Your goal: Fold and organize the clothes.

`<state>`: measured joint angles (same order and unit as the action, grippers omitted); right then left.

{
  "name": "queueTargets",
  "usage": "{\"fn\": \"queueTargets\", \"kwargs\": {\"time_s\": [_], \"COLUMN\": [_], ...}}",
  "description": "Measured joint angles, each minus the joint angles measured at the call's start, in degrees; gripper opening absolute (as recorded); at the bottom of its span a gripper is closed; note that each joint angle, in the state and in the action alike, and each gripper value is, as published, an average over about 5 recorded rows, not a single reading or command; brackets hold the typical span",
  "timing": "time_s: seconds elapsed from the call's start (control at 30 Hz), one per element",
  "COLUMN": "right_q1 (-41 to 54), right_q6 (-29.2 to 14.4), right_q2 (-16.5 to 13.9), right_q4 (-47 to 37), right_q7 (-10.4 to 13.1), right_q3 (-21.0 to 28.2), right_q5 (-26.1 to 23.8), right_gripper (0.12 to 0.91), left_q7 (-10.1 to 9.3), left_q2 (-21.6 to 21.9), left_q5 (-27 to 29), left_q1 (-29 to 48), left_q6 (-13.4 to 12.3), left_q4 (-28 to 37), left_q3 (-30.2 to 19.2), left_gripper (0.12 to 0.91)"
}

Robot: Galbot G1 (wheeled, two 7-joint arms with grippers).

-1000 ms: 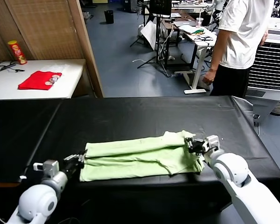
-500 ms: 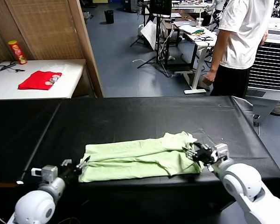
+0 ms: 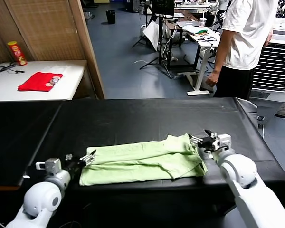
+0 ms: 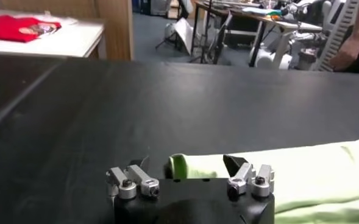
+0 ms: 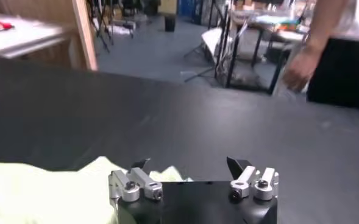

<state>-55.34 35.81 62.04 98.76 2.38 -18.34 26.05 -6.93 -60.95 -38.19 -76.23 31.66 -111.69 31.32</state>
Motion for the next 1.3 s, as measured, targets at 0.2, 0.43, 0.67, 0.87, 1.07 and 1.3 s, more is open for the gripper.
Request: {"fn": "queueTargets", "kwargs": {"time_s": [0.2, 0.43, 0.67, 0.87, 1.07, 1.3], "right_q1": [0.8, 0.1, -2.1, -2.9, -3.8, -5.7], "right_q6": [-0.7, -2.9, -7.8, -10.5, -10.4, -10.5], "right_q2": [1.3, 2.9, 5.7, 8.9, 9.9, 7.6], "right_q4": [-2.9, -4.1, -3.9, -3.9, -2.3, 2.5], "right_q7": [0.1, 0.6, 4.6, 6.2, 3.9, 1.6], "right_q3": [0.6, 0.2, -0.8, -1.2, -2.0, -3.9], "right_q5": [-0.8, -3.2, -7.5, -10.0, -10.0, -9.8], "right_gripper": [0.647, 0.416, 0.153, 0.155, 0.204, 0.577], "left_q7": [-0.48, -1.1, -0.16, 1.8, 2.03, 1.92], "left_q2": [-0.8, -1.4, -2.4, -4.1, -5.1, -4.1], "left_q5": [-3.2, -5.5, 0.0, 8.5, 11.8, 10.9], "left_q1": [1.9, 3.2, 3.3, 5.2, 7.5, 6.3], "left_q6": [0.2, -0.3, -4.1, -8.0, -8.3, -7.7], "left_q4": [2.9, 5.6, 6.1, 7.9, 9.3, 6.9], "left_q3": [-0.3, -0.2, -0.9, -2.1, -2.2, -0.4], "left_gripper": [0.786, 0.462, 0.141, 0.127, 0.127, 0.281]}}
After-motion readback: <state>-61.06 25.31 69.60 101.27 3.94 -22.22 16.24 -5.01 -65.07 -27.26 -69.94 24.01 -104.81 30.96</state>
